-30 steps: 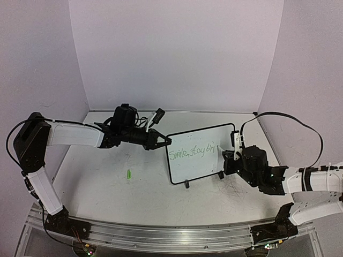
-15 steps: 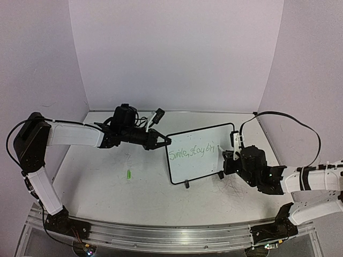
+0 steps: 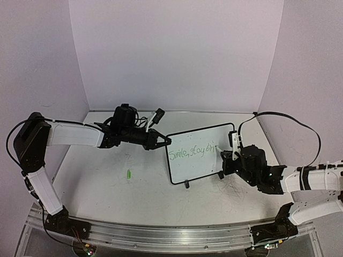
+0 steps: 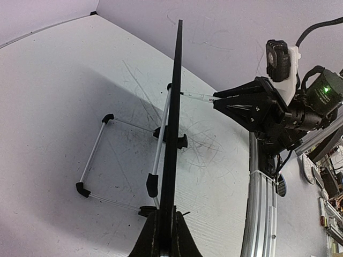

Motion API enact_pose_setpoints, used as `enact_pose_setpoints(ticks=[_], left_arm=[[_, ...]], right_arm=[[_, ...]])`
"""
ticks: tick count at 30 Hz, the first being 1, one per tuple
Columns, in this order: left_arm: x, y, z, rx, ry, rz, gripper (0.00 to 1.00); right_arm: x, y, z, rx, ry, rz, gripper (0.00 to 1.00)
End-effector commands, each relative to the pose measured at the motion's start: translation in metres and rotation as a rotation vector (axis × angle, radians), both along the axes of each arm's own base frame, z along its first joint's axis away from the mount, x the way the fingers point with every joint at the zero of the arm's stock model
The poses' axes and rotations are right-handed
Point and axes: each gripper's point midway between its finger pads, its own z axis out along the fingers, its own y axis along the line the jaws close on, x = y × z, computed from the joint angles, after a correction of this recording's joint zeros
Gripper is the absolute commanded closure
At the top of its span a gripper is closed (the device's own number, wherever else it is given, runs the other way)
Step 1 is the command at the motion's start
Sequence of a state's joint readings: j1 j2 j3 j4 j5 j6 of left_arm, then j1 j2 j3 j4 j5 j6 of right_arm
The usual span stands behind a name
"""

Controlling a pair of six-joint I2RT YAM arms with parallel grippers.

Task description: Write a sentence on the whiteboard

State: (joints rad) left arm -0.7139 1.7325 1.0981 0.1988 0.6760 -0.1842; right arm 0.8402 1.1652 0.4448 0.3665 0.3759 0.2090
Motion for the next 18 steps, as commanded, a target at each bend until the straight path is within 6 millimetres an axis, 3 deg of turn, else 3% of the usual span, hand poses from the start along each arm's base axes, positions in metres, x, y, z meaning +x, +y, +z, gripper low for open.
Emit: enact_pose_setpoints(ticks=[1, 18], left_arm=[[-0.0036, -0.0004, 0.0109, 0.013, -0.038, -0.008, 1.0], [-0.0036, 0.0003, 0.0107, 0.014, -0.04, -0.006, 1.0]], right_arm=[[0.0038, 0.0068, 0.005, 0.02, 0.037, -0.001, 1.0], [0.0042, -0.0019, 0.0004, 0.011, 0.057, -0.052, 1.0]])
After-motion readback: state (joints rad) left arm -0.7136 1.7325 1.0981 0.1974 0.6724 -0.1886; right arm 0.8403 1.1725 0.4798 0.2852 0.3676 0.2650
